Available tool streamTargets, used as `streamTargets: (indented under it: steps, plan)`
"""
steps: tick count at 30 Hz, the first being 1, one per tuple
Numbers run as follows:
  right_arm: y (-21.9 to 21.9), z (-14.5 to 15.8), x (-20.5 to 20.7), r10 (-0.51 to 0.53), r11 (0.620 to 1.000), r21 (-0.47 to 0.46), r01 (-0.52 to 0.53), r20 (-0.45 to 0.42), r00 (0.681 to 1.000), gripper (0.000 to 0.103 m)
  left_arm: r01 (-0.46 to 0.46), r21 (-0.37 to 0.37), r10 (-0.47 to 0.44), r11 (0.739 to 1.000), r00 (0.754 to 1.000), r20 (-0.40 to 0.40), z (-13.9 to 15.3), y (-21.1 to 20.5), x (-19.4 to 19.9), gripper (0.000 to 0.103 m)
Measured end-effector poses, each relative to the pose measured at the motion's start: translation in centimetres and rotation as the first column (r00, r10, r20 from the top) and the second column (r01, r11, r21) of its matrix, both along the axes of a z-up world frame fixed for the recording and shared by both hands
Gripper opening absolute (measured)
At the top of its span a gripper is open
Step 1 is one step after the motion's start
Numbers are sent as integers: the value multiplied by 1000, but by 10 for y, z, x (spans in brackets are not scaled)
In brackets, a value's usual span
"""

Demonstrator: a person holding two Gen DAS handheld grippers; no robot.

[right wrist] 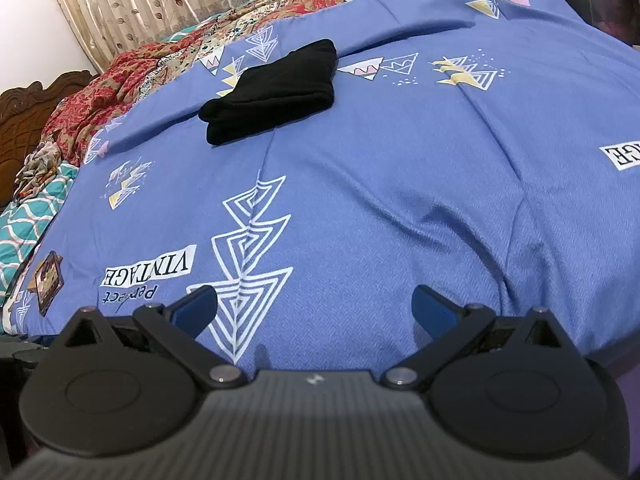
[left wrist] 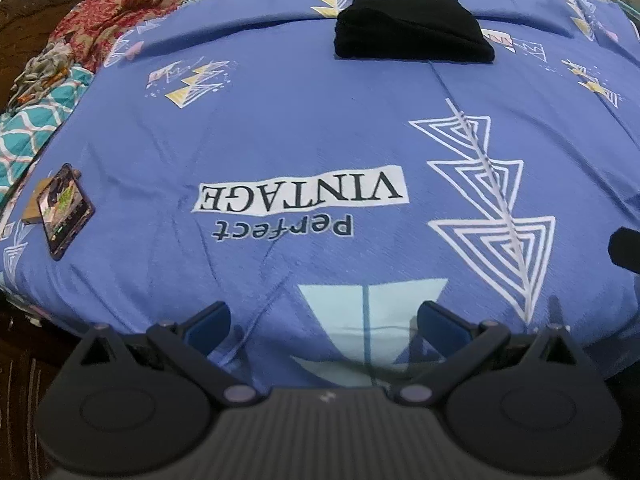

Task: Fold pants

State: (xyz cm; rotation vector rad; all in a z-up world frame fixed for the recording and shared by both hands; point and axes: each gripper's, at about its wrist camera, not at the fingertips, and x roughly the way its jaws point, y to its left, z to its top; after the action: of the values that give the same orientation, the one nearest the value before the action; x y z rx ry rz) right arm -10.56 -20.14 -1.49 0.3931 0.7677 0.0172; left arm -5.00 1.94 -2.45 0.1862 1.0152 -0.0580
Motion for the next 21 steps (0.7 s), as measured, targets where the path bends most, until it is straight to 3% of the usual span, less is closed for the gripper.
streamTargets:
  steps: [21]
  plan:
    - [3,-3,1,0,1000,2,0,-18,1000,103,3,-39,-6,999,996,-85,-12,-1,4,103]
